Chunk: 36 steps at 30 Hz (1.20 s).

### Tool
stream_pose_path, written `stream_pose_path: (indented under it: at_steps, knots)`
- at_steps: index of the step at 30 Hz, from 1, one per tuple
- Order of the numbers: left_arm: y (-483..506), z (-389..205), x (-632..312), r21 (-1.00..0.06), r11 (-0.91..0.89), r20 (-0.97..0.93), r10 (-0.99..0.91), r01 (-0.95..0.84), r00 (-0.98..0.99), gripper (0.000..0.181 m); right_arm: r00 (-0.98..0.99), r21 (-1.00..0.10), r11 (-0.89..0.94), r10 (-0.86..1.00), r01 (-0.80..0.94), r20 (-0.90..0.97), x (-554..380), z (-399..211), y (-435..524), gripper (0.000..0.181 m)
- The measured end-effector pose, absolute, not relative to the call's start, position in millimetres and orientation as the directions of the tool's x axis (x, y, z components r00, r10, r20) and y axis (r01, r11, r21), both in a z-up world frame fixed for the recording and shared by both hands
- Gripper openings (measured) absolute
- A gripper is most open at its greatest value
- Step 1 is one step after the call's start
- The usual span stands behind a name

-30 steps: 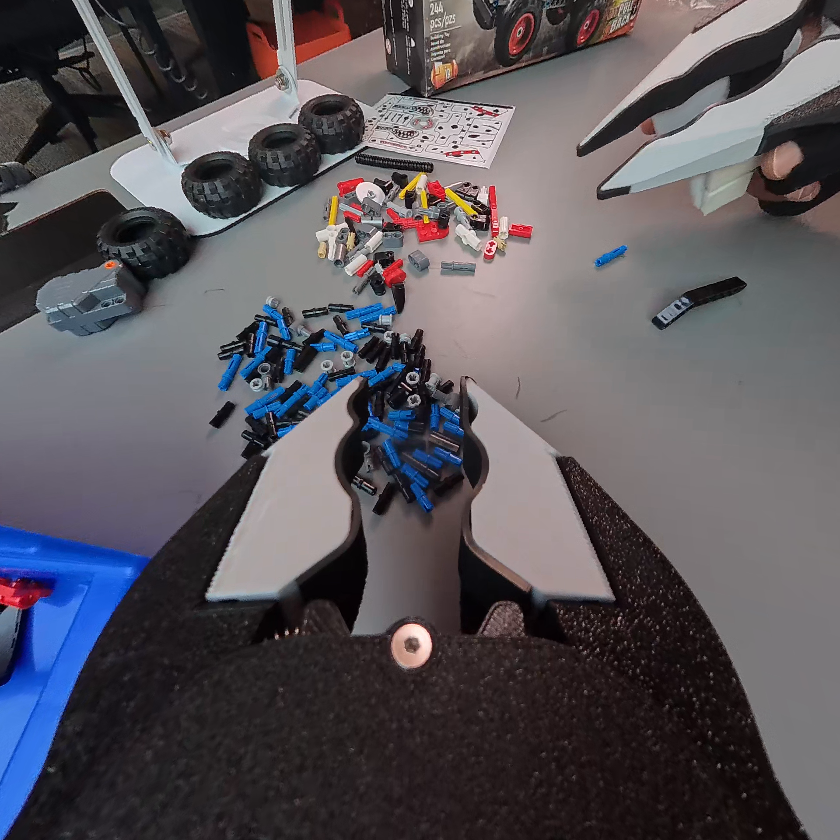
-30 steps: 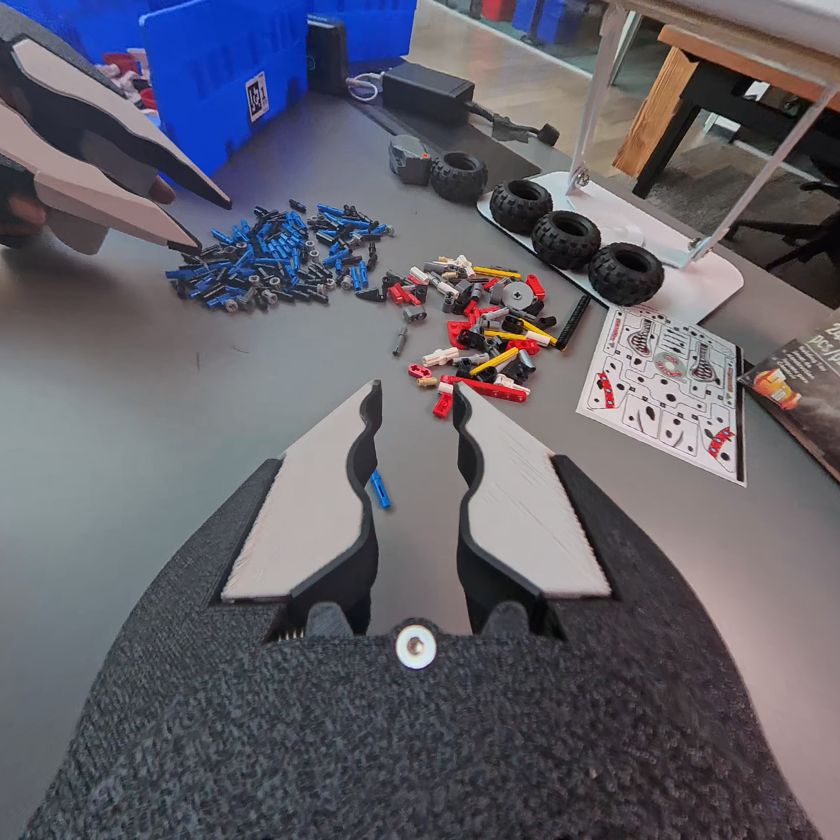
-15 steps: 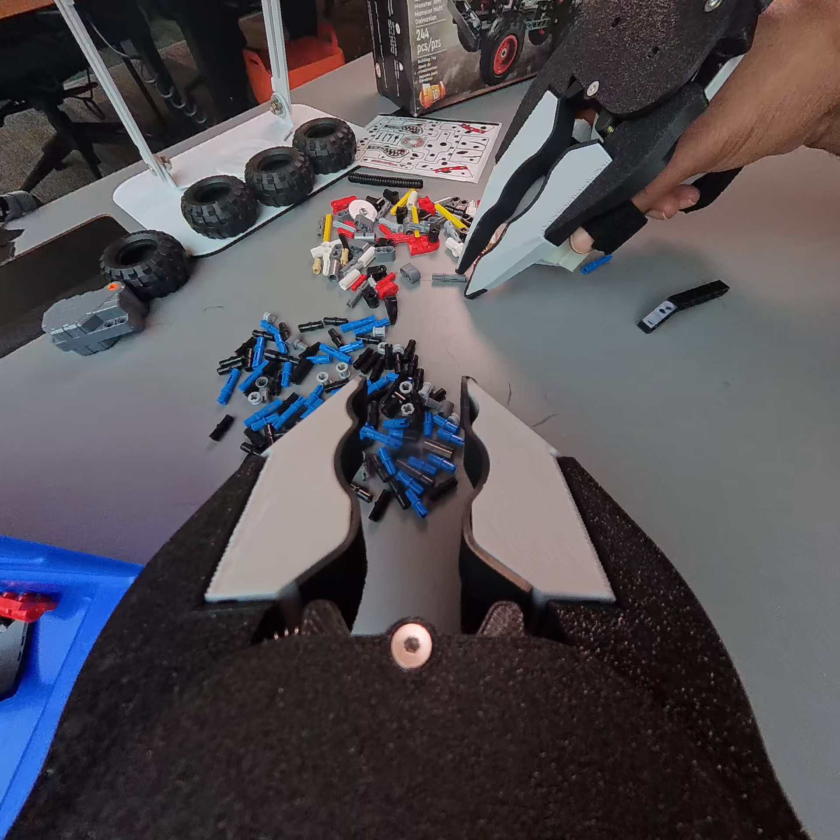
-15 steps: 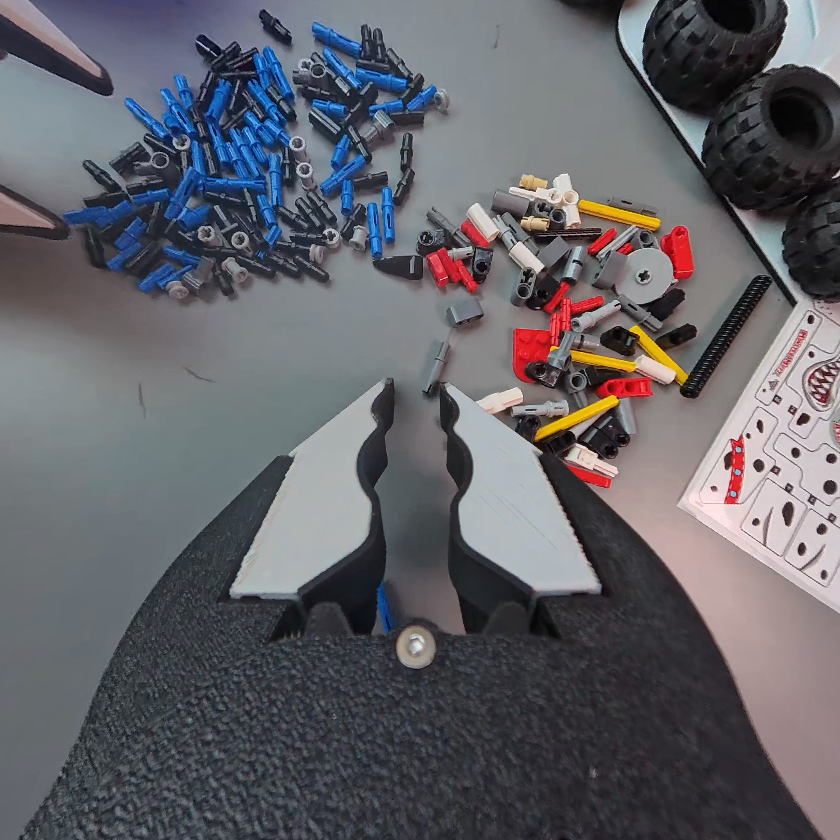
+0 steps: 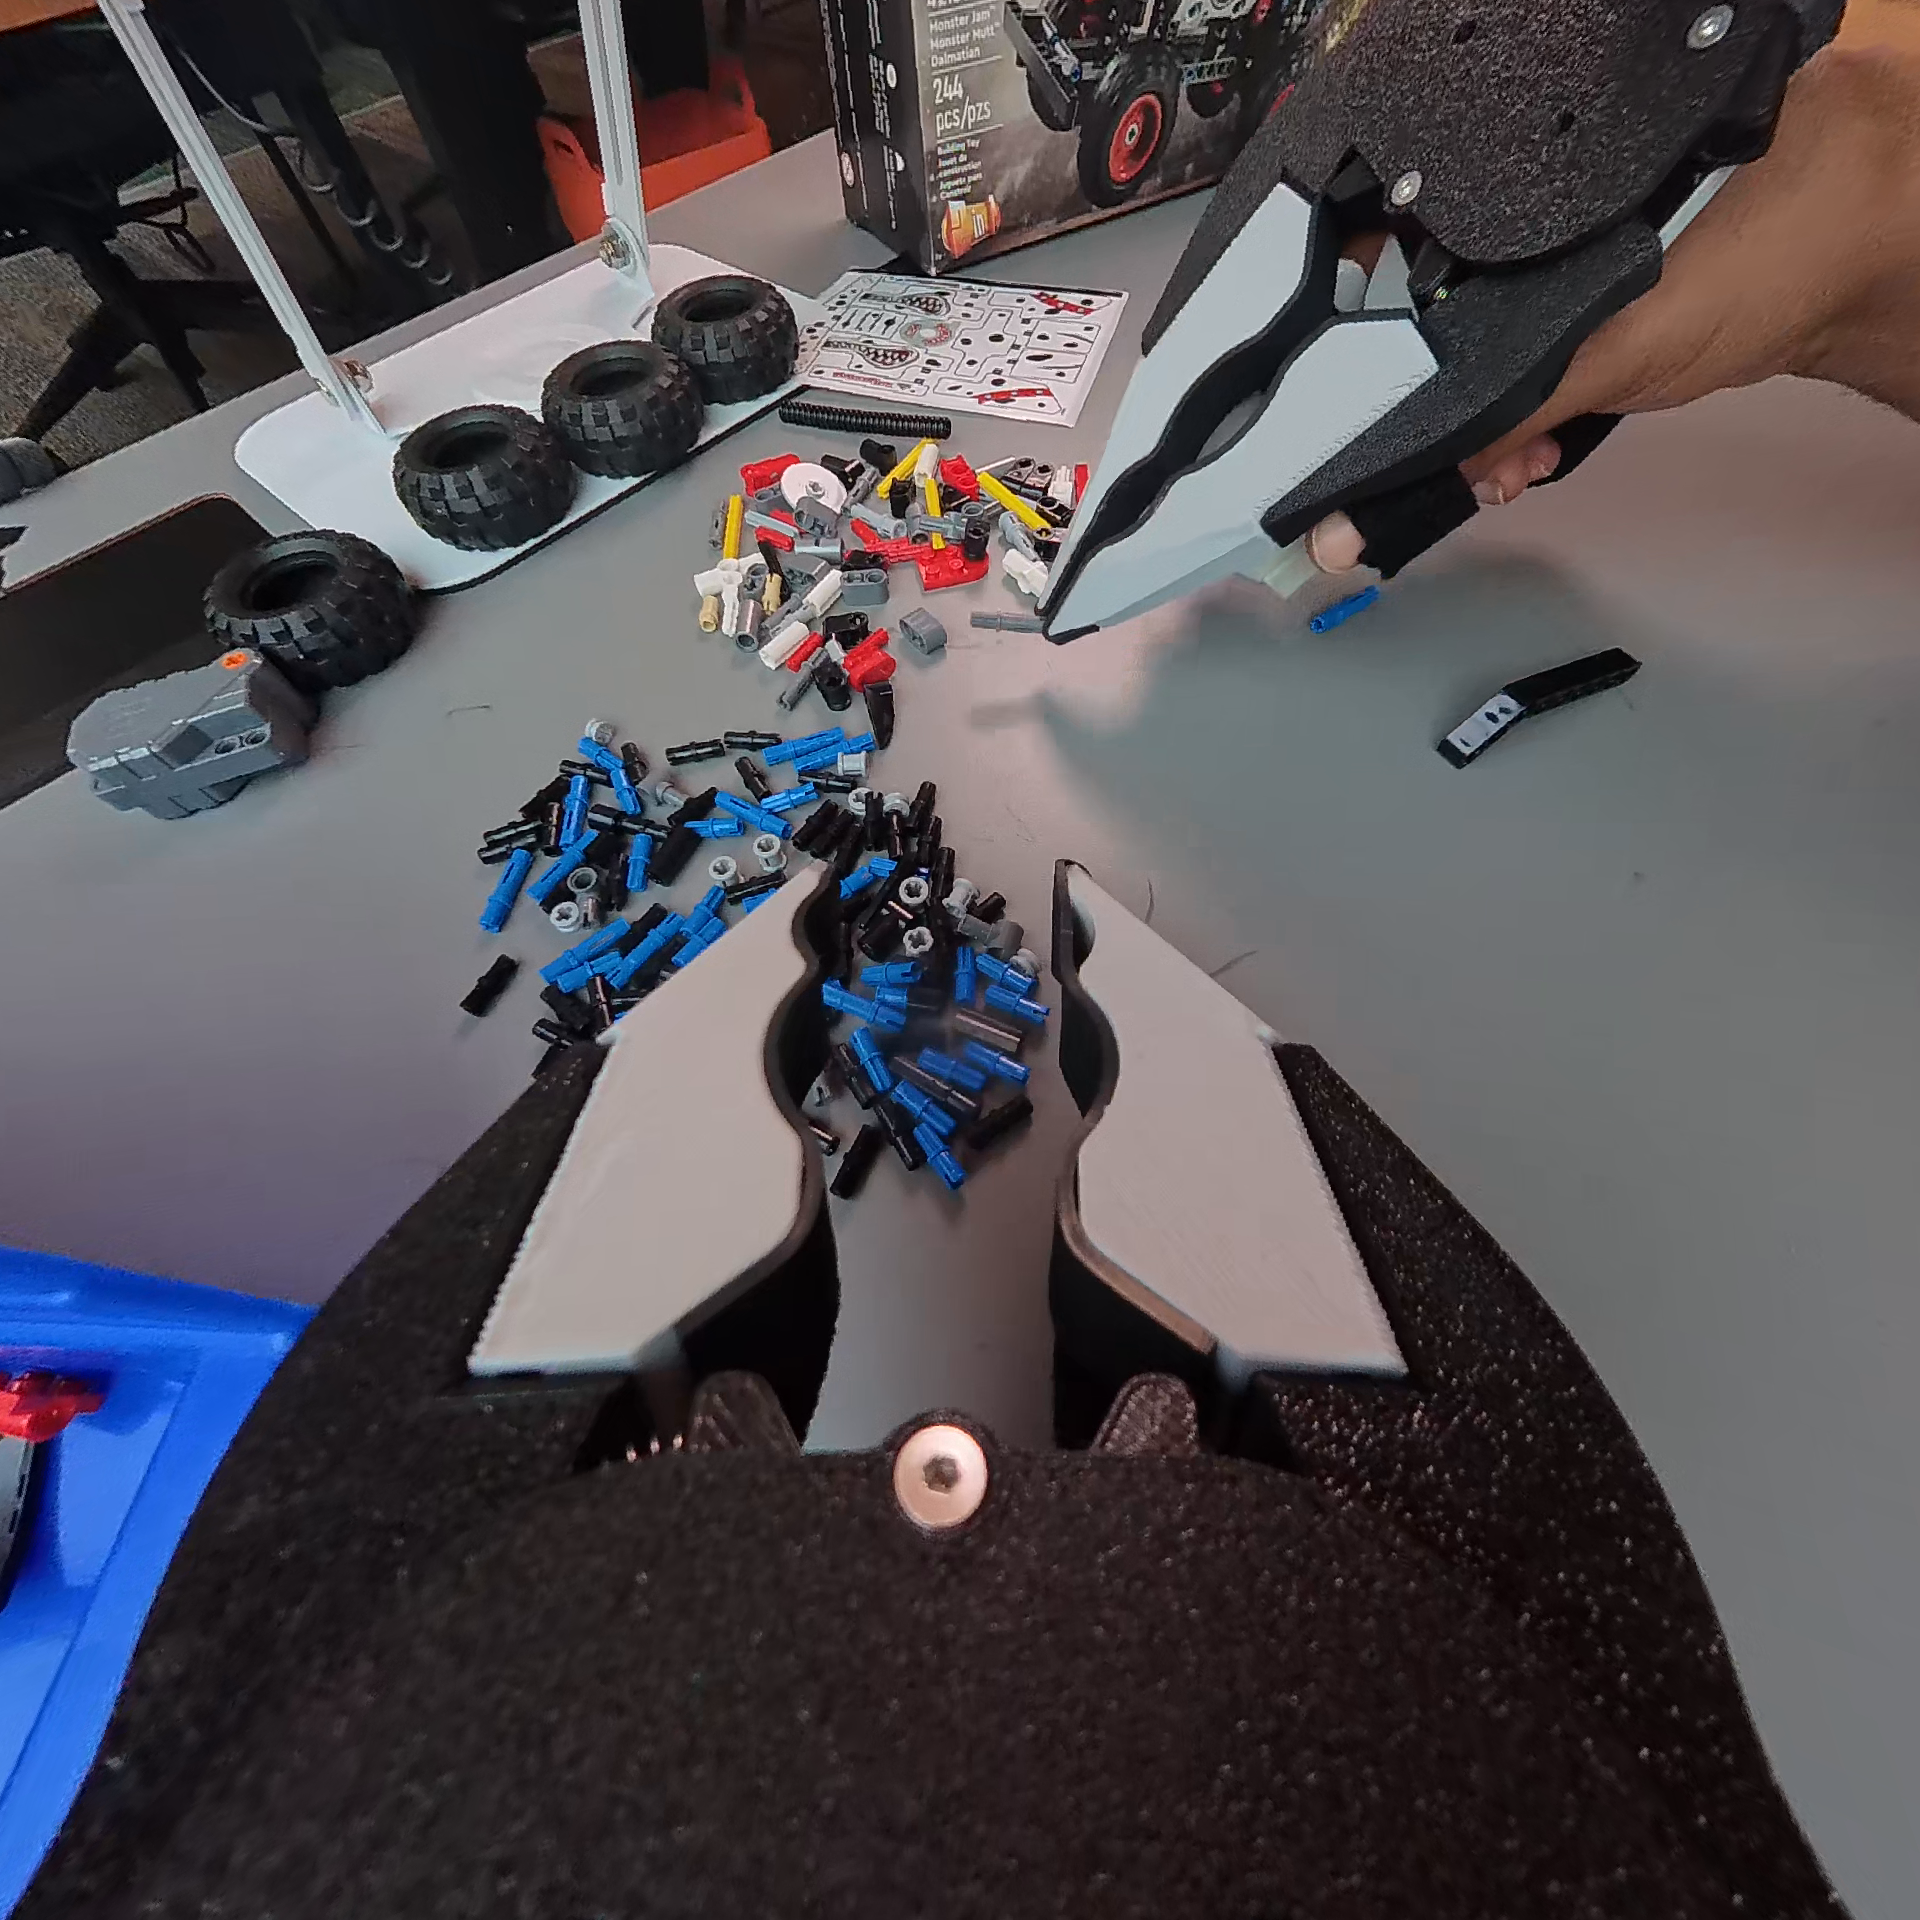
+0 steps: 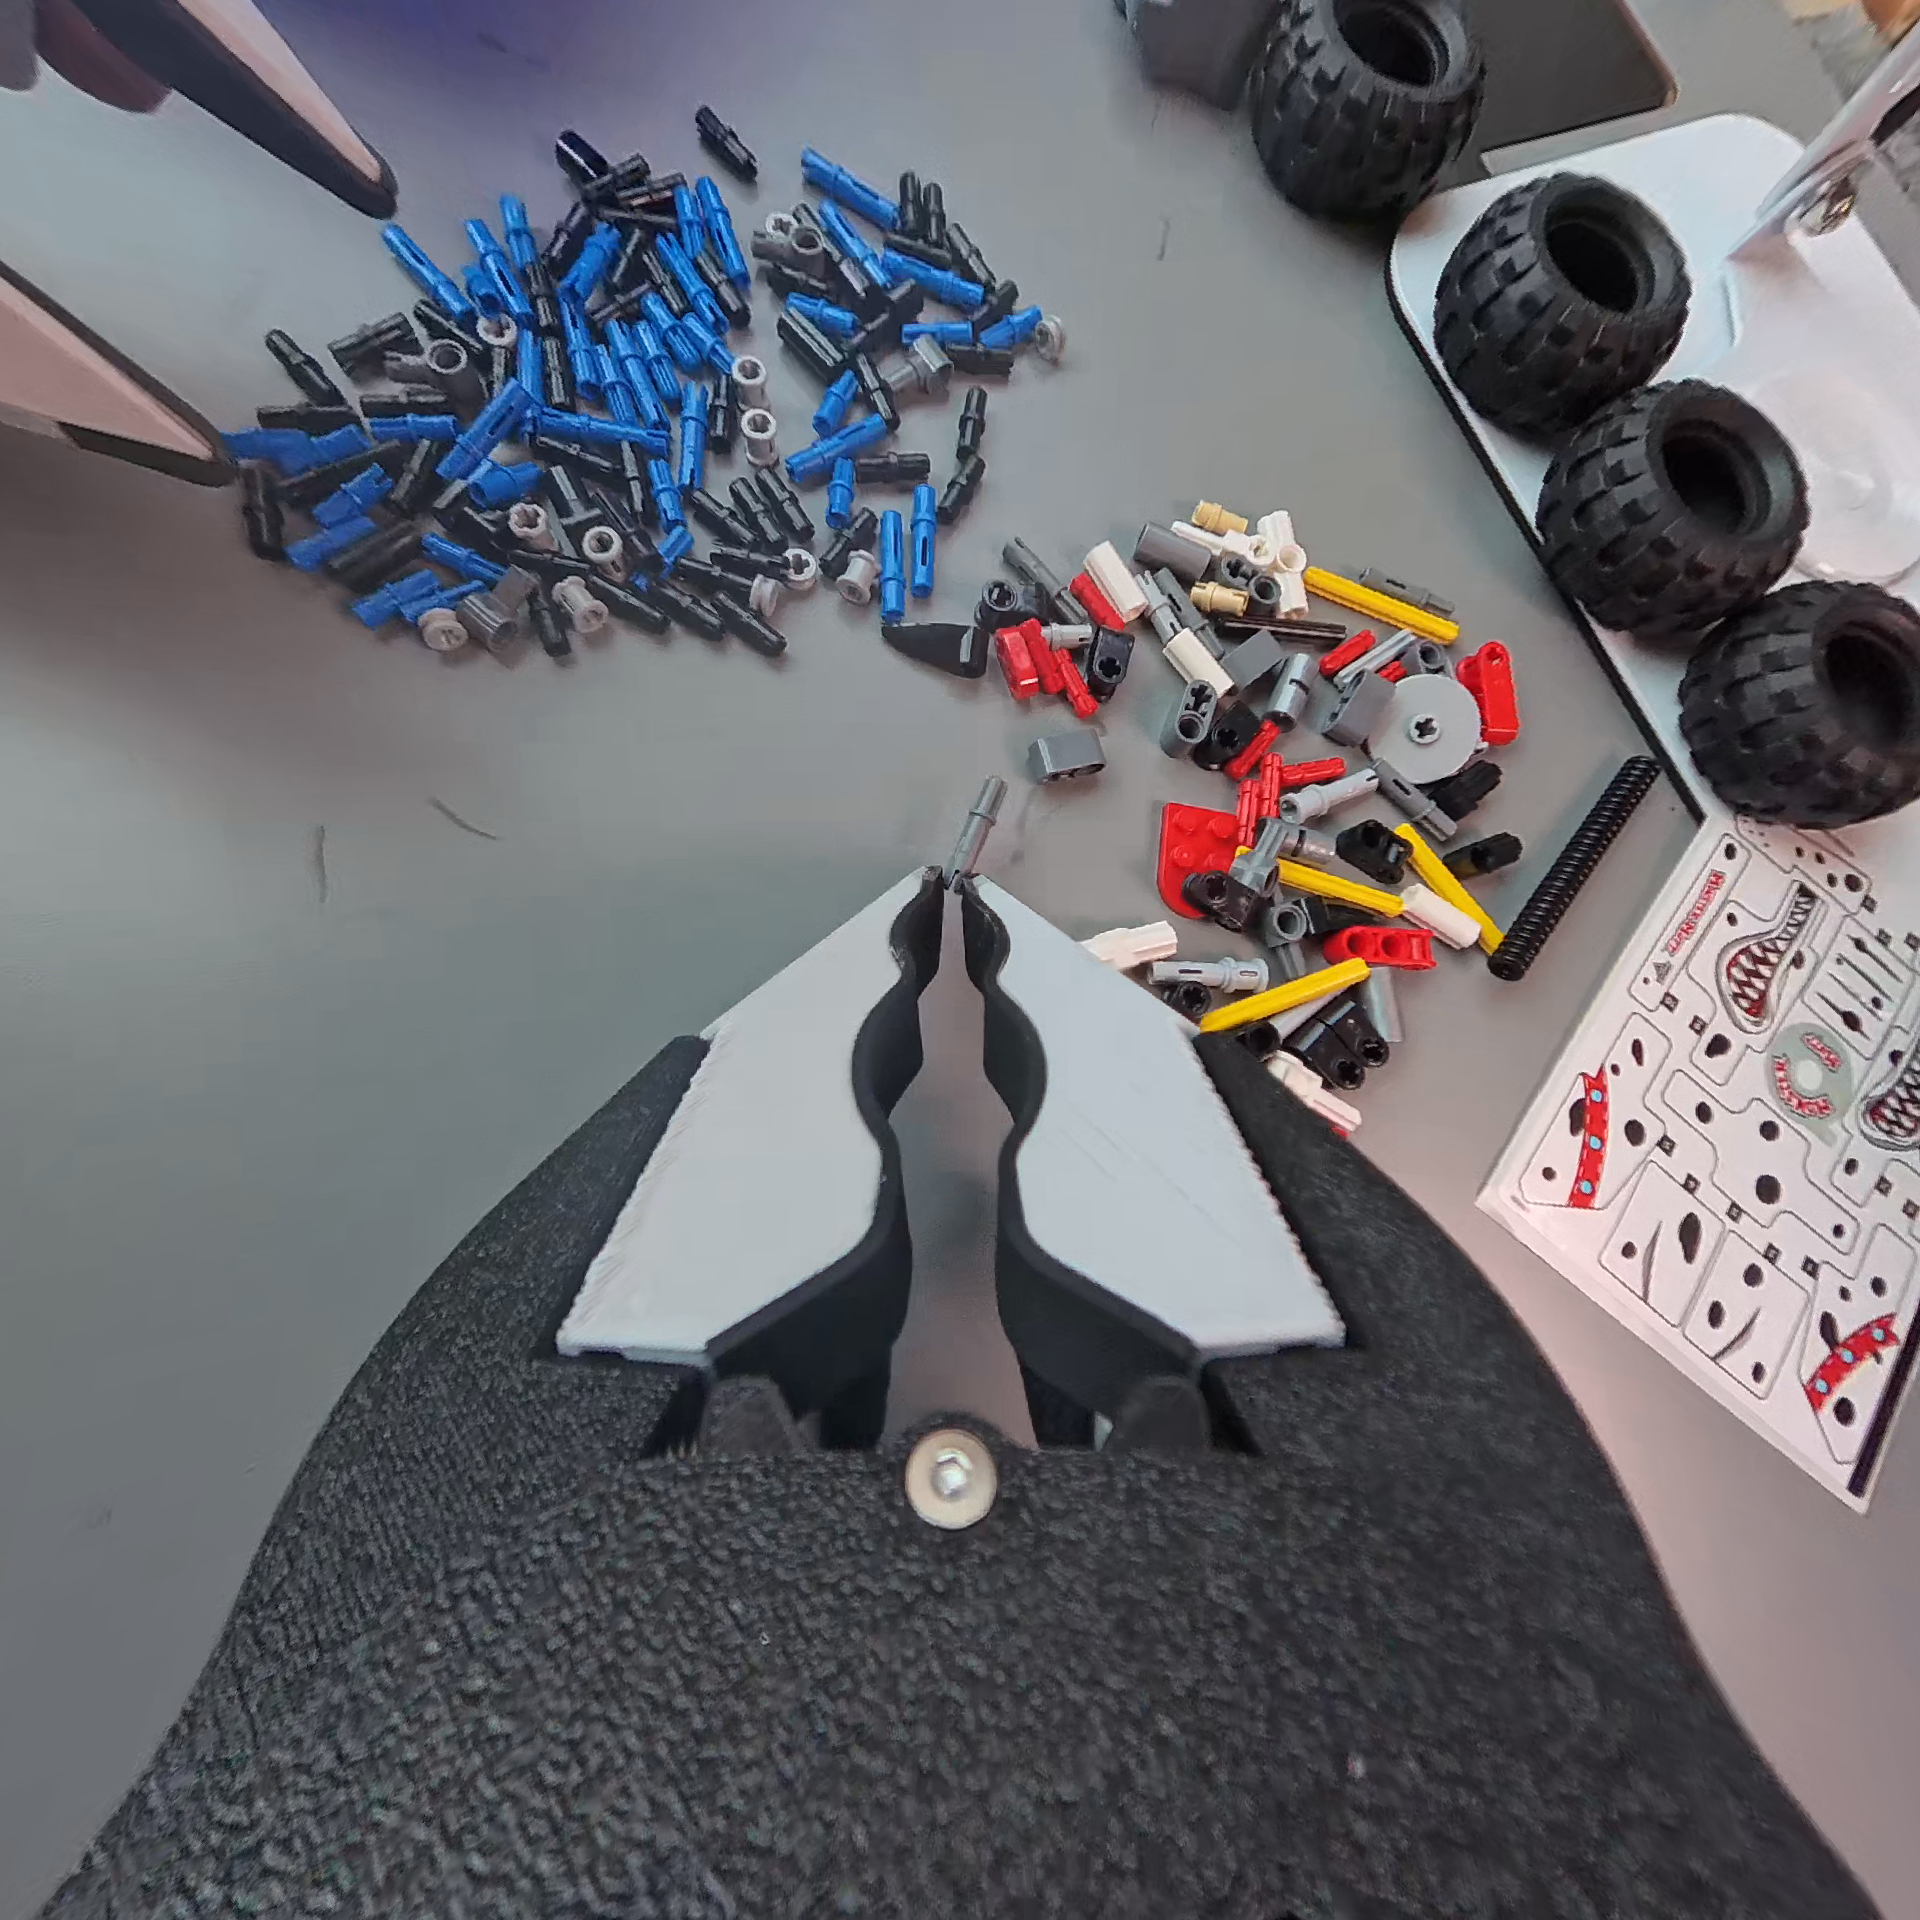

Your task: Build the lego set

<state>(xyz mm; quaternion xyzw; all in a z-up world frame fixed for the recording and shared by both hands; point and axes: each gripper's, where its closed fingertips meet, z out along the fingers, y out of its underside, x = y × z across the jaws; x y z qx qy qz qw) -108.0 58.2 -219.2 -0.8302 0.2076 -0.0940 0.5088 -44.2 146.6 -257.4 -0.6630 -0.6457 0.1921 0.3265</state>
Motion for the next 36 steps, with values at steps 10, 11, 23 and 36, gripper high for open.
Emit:
stream_pose_path:
  at_steps: [10, 11, 23, 36]
  knots:
    - [54, -199, -98, -0.93, -0.332, 0.026, -0.49, -0.159, 0.871, 0.044, -0.044, -0.827, 0.237, 0.967, 0.51, 0.251, -48, -199, 99, 0.003]
    - [53, -197, -96, -0.933, -0.325, 0.031, -0.497, -0.154, 0.867, 0.044, -0.054, -0.839, 0.244, 0.967, 0.486, 0.25, -47, -196, 92, 0.003]
    - [38, -188, -67, -0.953, -0.248, 0.022, -0.634, -0.176, 0.773, 0.028, -0.155, -0.909, 0.276, 0.959, 0.313, 0.238, -36, -180, 45, 0.003]
    - [34, -169, -64, -0.97, -0.24, 0.139, -0.666, -0.035, 0.733, 0.028, -0.168, -0.909, 0.336, 0.938, 0.245, 0.301, -39, -169, 31, 0.003]
